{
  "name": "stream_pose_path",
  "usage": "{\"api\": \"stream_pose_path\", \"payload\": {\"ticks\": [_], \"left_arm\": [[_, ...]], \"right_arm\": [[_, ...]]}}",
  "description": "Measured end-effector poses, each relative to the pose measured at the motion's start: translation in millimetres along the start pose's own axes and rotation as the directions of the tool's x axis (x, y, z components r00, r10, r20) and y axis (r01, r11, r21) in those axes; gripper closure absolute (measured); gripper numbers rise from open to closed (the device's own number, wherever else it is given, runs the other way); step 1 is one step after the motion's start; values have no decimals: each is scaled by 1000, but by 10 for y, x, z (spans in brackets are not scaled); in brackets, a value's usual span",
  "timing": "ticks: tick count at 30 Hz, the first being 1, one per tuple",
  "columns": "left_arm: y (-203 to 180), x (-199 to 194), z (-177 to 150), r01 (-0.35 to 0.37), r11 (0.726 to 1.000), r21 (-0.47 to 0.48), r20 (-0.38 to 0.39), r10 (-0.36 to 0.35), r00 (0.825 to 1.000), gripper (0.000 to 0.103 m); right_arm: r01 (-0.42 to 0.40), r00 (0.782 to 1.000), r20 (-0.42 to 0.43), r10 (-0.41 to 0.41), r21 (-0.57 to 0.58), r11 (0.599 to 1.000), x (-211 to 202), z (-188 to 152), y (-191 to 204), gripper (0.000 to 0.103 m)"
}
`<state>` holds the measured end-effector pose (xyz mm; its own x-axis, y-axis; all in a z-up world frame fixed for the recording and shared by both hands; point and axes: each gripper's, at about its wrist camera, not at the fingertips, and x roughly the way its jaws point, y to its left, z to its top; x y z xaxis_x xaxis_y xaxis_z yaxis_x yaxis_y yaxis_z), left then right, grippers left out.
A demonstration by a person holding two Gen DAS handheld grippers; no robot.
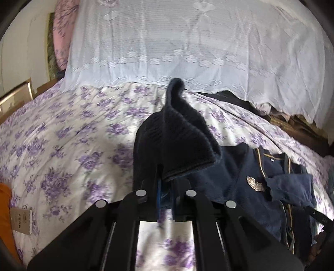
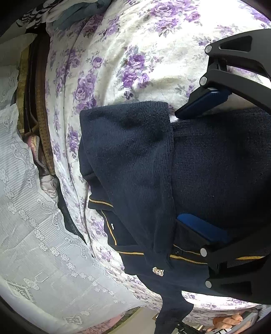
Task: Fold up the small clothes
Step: 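Fold the held sleeve across the cardigan front with the left tool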
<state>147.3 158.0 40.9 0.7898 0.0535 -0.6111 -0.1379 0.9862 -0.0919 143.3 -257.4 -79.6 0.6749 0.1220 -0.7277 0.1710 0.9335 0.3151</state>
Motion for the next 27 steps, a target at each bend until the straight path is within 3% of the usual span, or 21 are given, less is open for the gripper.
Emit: {"api": "stream_pose_path", "payload": {"ticks": [11, 16, 24, 27], "left_arm": [[-631, -31, -73, 24, 992, 126, -12, -23, 1000, 97], [-925, -47, -108, 62, 986, 156, -26, -59, 998, 97], [-1467, -26, -164, 112, 969, 221, -49, -103, 993, 97], [-1722, -18, -167, 137, 961, 242, -54, -128, 990, 97]], "right_arm": [[-1, 1000, -6, 1, -5, 1000, 15, 14, 16, 8], [1, 999, 42, -3, 29, 1000, -107, 45, -13, 9], [-135, 985, 117, 126, 73, 988, -269, 104, -75, 9], [-234, 969, 112, 221, 129, 964, -270, 142, -165, 9]]}}
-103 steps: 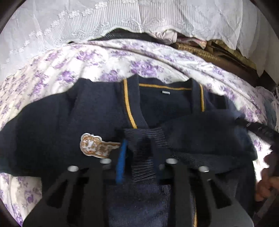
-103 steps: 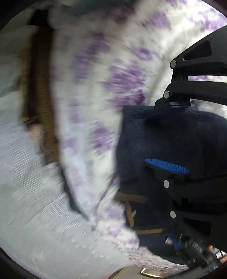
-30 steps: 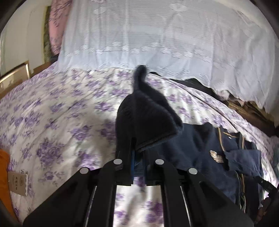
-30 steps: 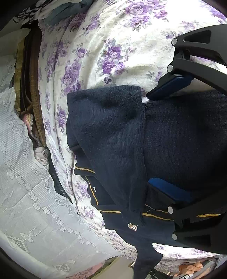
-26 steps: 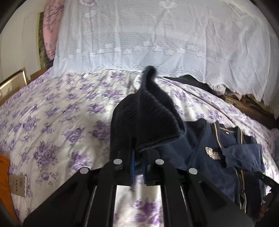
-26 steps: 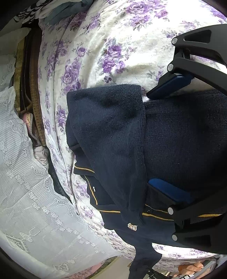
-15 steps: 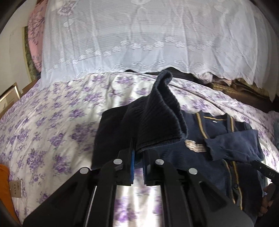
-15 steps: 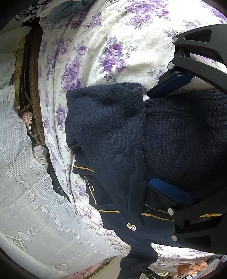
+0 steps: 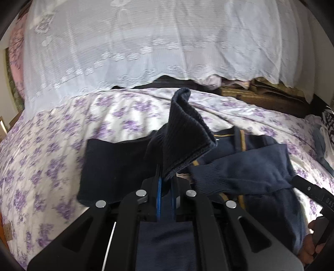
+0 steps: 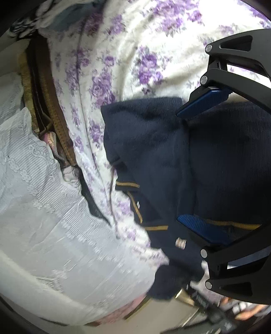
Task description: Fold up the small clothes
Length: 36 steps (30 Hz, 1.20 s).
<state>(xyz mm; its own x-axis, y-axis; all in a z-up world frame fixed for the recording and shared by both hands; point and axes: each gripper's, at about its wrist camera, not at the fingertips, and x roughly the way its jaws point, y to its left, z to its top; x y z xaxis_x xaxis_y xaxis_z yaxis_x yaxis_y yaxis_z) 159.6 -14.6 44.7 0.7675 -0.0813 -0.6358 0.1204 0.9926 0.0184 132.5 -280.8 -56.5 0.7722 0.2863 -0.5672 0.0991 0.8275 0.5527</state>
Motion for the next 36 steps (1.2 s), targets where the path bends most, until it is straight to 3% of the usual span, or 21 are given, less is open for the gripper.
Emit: {"api": "stream_pose_path", "payload": {"ticks": [7, 11, 16, 20, 22, 24, 25, 26, 29, 32, 34, 36], "left_arm": [[-567, 222, -5, 74, 996, 47, -43, -72, 996, 97], [-827, 409, -90, 95, 993, 70, -82, -89, 993, 97], [-918, 653, -217, 110, 991, 81, -142, -98, 985, 93], [-735, 627, -225, 169, 986, -8, -153, -168, 974, 85], [-645, 483, -184, 151, 988, -11, -126, -151, 980, 51], [-496, 250, -83, 112, 994, 10, -60, -111, 992, 32], [-416, 154, -39, 92, 996, 18, -31, -91, 995, 27], [-321, 72, 1, 74, 997, 22, -9, -74, 997, 25], [5, -59, 44, 40, 999, 3, 27, -40, 999, 21], [324, 65, -43, -60, 998, -33, 33, 61, 998, 20], [485, 256, -71, -108, 992, -58, -11, 107, 994, 20], [578, 421, -82, -156, 987, -50, -46, 153, 987, 20]], "right_arm": [[-64, 998, 0, 65, 125, 990, 19, 29, -184, 9], [-80, 997, 6, 80, 119, 990, 23, 54, -162, 9], [-139, 990, -14, 141, 115, 984, 74, 74, -111, 9], [-162, 985, -38, 166, 103, 981, 92, 79, -53, 10], [-175, 982, -59, 182, 108, 979, 86, 88, -10, 10], [-186, 974, -103, 201, 137, 973, 106, 117, 47, 10], [-202, 969, -114, 221, 155, 967, 109, 125, 77, 10], [-218, 963, -118, 241, 180, 959, 119, 154, 125, 10], [-167, 964, -167, 208, 229, 959, 293, 239, 299, 10], [-123, 962, -213, 171, 220, 968, 585, 336, 470, 12], [-76, 970, -216, 110, 162, 984, 749, 338, 525, 25], [-52, 969, -231, 88, 158, 986, 888, 239, 425, 30]]}}
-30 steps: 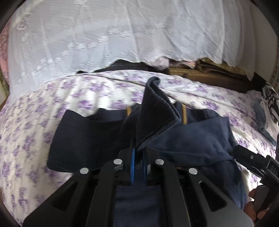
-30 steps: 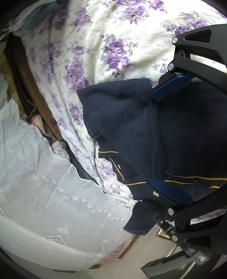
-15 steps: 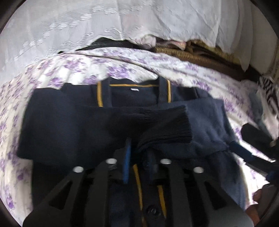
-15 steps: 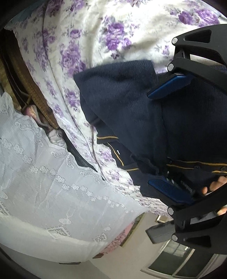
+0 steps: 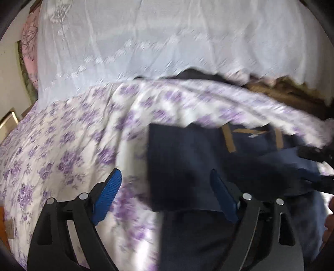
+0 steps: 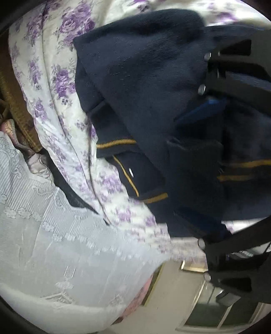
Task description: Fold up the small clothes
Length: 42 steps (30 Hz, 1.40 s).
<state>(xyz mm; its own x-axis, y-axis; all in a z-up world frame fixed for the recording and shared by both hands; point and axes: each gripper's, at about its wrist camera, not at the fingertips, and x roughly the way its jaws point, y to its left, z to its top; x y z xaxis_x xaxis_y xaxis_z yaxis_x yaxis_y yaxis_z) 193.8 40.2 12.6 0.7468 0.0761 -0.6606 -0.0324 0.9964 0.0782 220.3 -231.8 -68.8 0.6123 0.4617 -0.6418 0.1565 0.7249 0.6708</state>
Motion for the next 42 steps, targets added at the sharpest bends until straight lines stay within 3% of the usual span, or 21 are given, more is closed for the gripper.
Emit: {"api": "stream_pose_path", "payload": {"ticks": [5, 7, 9, 11, 12, 15, 20, 25, 27, 32, 35, 37, 39, 42], "left_arm": [[6, 103, -2, -62, 997, 52, 21, 61, 998, 19], [-9, 88, -6, -72, 995, 64, 29, 70, 997, 19], [-24, 74, -20, -73, 995, 69, 29, 71, 997, 19], [-31, 79, -29, -73, 995, 66, 26, 72, 997, 18], [-16, 82, -30, -73, 995, 63, 24, 71, 997, 18], [6, 66, -36, -70, 996, 52, 25, 69, 997, 17], [97, 93, -9, -96, 995, 10, 16, 96, 995, 12], [219, 202, 21, -95, 995, -39, -28, 93, 995, 12], [244, 257, 37, -119, 992, -43, -40, 118, 992, 12], [213, 698, -60, -189, 981, 33, -220, 192, 956, 8], [254, 612, -18, -188, 982, 9, -198, 186, 962, 8], [288, 503, 70, -169, 985, -27, -172, 162, 972, 8], [284, 357, 278, -105, 991, -79, -123, 95, 988, 8], [110, 402, 509, -73, 997, -33, -101, 70, 992, 8]], "right_arm": [[5, 1000, -1, -5, -107, 994, -8, -24, 49, 35], [38, 999, 15, -36, -162, 986, 10, -65, 115, 44], [10, 1000, -13, -13, -181, 983, 56, -82, 147, 73], [11, 1000, -6, -12, -198, 980, 42, -82, 168, 78], [7, 1000, 0, -7, -209, 978, 34, -79, 196, 89], [-6, 998, 56, 18, -197, 980, -98, -29, 212, 98], [53, 986, 162, -24, -178, 983, -318, 173, 102, 98], [32, 988, 154, -19, -79, 996, -342, 299, -195, 98], [66, 987, 155, -53, -82, 994, -326, 289, -202, 98], [179, 979, 114, -168, -95, 979, -105, 252, -302, 97], [176, 979, 122, -166, -82, 981, -167, 245, -309, 97], [181, 967, 195, -163, -79, 980, -334, 236, -222, 92], [169, 961, 242, -131, -143, 975, -440, 233, -36, 92], [166, 974, 195, -114, -272, 948, -279, 167, 237, 92]]}}
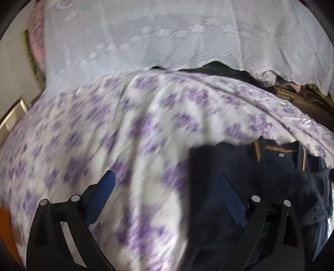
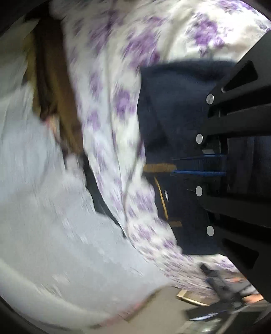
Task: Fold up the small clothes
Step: 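Fold the held cardigan side inward over the sleeves with the right tool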
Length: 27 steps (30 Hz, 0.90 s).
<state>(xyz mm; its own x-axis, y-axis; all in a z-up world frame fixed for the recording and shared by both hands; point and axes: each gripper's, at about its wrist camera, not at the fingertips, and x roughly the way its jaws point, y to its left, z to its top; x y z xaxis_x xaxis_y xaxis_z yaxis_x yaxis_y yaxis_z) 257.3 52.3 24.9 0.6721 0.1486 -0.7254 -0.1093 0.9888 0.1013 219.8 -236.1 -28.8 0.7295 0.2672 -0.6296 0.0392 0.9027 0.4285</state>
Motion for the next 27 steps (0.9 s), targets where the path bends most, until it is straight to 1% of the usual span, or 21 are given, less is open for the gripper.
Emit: {"api": "stream_pose_path", "payload": {"ticks": [1, 2, 3, 4, 5, 6, 7, 8, 9, 11, 13, 14, 15, 16, 17, 19, 22, 23, 25, 26, 27], "left_arm": [[-59, 101, 32, -18, 999, 29, -13, 18, 1000, 8], [-148, 320, 32, -47, 996, 70, -46, 50, 998, 8], [-188, 488, 1, -60, 995, 83, -74, 66, 995, 5], [-206, 687, -76, -48, 996, 81, -116, 57, 992, 4], [-175, 796, -128, -17, 998, 54, -141, 25, 990, 4], [-99, 737, -73, 4, 1000, 19, -137, -1, 991, 4], [-64, 688, -43, 8, 1000, 14, -130, -6, 992, 4], [-1, 597, -52, -3, 1000, -4, -90, 3, 996, 4], [41, 519, -78, 2, 1000, -14, -70, -3, 998, 4], [85, 350, -144, 45, 999, 3, -62, -45, 997, 4], [69, 207, -267, 74, 997, 33, -61, -71, 996, 4], [14, 179, -356, 73, 995, 73, -76, -67, 995, 4], [-57, 219, -459, 40, 990, 138, -96, -26, 995, 4], [-108, 289, -544, 9, 984, 177, -102, 9, 995, 4], [-117, 306, -574, -1, 983, 182, -96, 18, 995, 4], [-117, 209, -560, -35, 984, 174, -69, 47, 996, 4], [-29, 1, -556, -6, 993, 121, -13, 8, 1000, 4], [-16, -60, -522, -2, 994, 110, 9, 1, 1000, 4], [24, -134, -377, -9, 998, 61, 56, 6, 998, 4], [20, -114, -328, -6, 999, 48, 56, 3, 998, 4], [18, -36, -244, 9, 999, 35, 35, -10, 999, 4]], "right_arm": [[18, 1000, -25, -19, -29, 999, 97, -33, 30, 92], [47, 997, -59, -51, -57, 997, 226, -82, 33, 92], [95, 986, -131, -106, -87, 992, 456, -164, -10, 95], [85, 988, -119, -95, -85, 993, 490, -185, -40, 95], [81, 989, -114, -90, -78, 994, 475, -171, -47, 95], [86, 988, -121, -95, -71, 994, 458, -150, -34, 96], [92, 991, -91, -97, -62, 994, 379, -136, -18, 95], [104, 992, -68, -108, -69, 992, 314, -137, 16, 91], [104, 992, -60, -109, -86, 991, 250, -144, 75, 91], [87, 994, -57, -94, -120, 989, 134, -174, 216, 91], [120, 989, -61, -133, -181, 976, 89, -251, 334, 76], [153, 982, -76, -173, -213, 965, 134, -312, 377, 62], [190, 969, -107, -224, -257, 947, 269, -413, 389, 60], [205, 966, -93, -239, -284, 937, 302, -464, 402, 59], [225, 965, -61, -256, -311, 923, 303, -509, 434, 59], [243, 960, -59, -275, -312, 918, 246, -512, 467, 60], [222, 969, -39, -243, -280, 934, 101, -525, 475, 60], [200, 976, -24, -215, -276, 940, 62, -488, 508, 60], [193, 981, 25, -194, -273, 942, -22, -383, 596, 60], [190, 982, 32, -188, -269, 944, -16, -331, 621, 59], [164, 986, 19, -164, -250, 954, 36, -240, 619, 55]]}}
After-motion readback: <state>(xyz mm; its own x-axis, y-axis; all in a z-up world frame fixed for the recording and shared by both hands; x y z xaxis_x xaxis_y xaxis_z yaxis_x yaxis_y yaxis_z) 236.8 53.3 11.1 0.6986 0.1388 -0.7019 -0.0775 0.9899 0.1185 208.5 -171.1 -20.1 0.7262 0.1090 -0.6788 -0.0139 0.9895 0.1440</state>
